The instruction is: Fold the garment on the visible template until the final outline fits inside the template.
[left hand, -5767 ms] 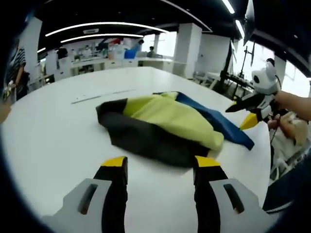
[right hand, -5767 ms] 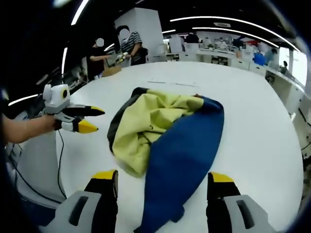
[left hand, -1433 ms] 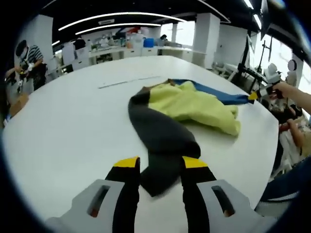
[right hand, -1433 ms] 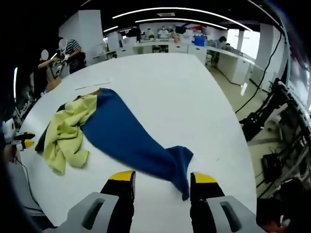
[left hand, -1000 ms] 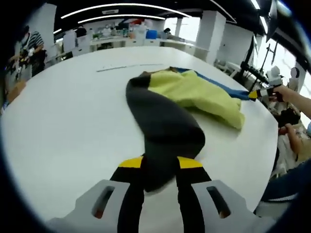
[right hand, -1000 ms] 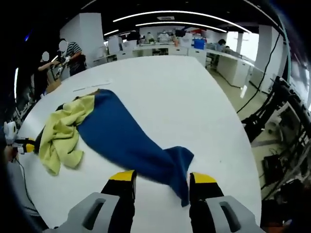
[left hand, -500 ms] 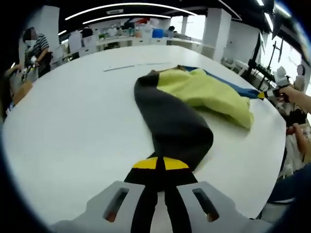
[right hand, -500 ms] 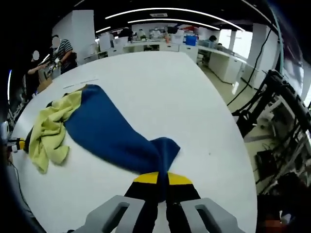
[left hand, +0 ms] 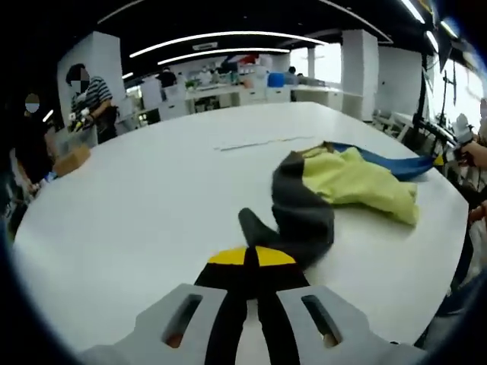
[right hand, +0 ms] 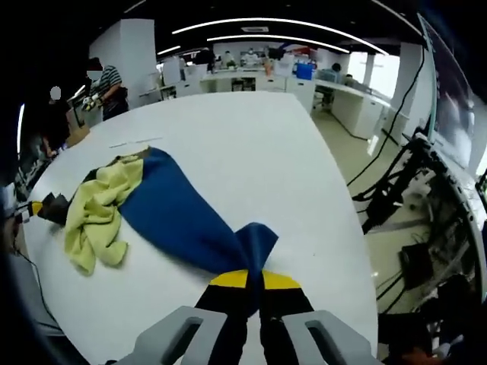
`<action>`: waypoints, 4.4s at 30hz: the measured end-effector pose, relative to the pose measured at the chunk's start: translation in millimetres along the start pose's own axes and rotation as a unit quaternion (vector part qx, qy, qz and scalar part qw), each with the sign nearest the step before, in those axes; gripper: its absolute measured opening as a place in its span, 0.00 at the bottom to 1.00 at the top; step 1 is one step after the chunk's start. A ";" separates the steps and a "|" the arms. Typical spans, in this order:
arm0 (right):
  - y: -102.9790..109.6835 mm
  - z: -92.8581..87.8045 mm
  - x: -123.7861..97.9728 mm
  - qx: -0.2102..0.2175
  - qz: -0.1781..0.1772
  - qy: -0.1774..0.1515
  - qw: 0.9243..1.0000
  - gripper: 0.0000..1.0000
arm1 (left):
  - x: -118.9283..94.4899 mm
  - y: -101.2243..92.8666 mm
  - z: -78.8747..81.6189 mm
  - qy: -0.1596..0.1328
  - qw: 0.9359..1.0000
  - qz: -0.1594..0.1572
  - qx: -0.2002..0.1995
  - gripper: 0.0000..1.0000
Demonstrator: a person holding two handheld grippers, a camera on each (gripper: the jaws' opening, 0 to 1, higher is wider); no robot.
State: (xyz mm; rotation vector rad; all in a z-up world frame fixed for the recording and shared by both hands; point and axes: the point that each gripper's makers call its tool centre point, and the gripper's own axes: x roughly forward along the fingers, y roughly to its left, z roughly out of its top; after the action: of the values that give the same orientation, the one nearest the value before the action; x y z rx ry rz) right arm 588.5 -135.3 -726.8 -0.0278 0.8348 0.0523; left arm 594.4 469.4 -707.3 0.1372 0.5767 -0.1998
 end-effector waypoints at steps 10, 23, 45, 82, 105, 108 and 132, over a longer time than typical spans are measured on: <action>-12.2 -9.0 7.6 -0.005 -0.012 0.027 1.000 0.00 | 8.2 52.4 -24.3 0.028 0.997 0.060 0.031 0.00; -36.6 -33.5 29.3 0.018 -0.026 0.058 0.998 0.00 | 28.5 89.1 -33.1 0.065 0.990 0.090 0.092 0.00; -24.3 -28.1 30.5 -0.017 0.009 0.052 0.998 0.31 | 31.2 81.8 -25.2 0.041 0.995 0.063 0.059 0.23; 159.8 -41.2 -19.6 -0.184 0.284 0.012 0.941 0.73 | -22.6 -124.3 13.9 -0.057 0.976 -0.205 0.038 0.63; 187.9 -44.2 -2.6 -0.189 0.312 -0.011 0.931 0.42 | -7.9 -261.6 -22.5 -0.010 0.953 -0.301 0.042 0.36; 188.4 -42.7 0.0 -0.188 0.308 -0.016 0.932 0.38 | -3.6 -269.0 -26.1 -0.003 0.952 -0.302 0.039 0.32; 198.2 -49.3 27.1 -0.238 0.290 -0.014 0.927 0.18 | 33.7 -308.9 -35.4 0.033 0.966 -0.256 -0.022 0.22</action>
State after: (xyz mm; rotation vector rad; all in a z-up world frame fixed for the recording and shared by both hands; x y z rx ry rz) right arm 558.8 61.3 -780.7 -0.2374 0.7626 0.8129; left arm 533.7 170.8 -777.8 -0.0526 0.6765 -0.6869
